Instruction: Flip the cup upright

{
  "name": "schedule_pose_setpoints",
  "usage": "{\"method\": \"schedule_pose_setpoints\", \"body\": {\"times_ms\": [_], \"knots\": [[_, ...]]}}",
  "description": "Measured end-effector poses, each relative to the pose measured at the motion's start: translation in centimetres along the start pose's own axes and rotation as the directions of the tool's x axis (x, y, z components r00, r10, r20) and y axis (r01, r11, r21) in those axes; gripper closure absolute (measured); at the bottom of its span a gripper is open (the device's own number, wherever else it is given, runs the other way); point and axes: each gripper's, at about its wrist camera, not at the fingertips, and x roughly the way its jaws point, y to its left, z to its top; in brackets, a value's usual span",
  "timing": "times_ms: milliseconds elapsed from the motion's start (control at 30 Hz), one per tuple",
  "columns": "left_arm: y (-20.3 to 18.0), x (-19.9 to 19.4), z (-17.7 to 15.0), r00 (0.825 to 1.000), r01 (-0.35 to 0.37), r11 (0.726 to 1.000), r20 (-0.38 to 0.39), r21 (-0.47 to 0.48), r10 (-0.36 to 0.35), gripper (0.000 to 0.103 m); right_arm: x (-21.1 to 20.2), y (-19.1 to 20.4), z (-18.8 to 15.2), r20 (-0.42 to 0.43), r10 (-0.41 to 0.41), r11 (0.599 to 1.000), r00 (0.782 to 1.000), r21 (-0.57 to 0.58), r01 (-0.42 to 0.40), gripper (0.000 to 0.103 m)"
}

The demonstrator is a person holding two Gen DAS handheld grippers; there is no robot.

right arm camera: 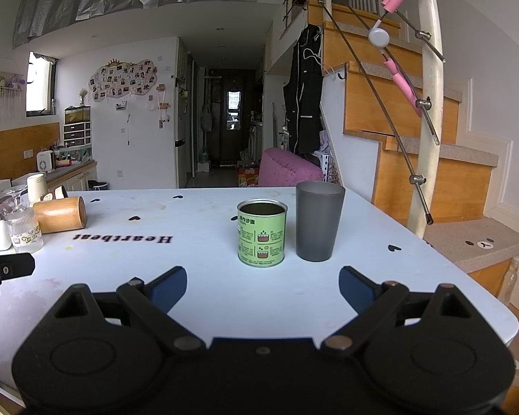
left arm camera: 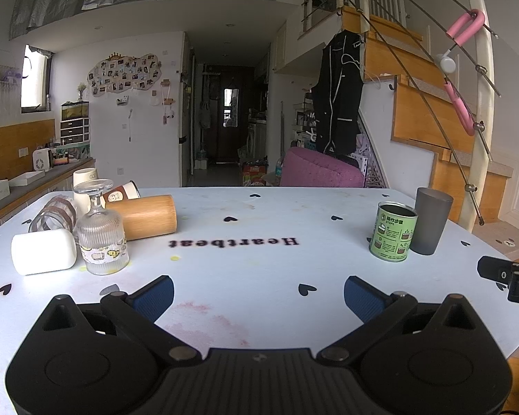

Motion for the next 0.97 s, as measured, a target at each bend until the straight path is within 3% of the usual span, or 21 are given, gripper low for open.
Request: {"method": "schedule_pose_setpoints", "body": {"times_ms": [967], "knots": [[-0.23, 0.08, 0.09, 1.0, 0.001, 1.0, -0.001, 0.0, -0.001, 0.0, 0.01, 0.11, -0.02, 0.0, 0.0, 1.0, 1.0, -0.001, 0.0, 0.008]]}}
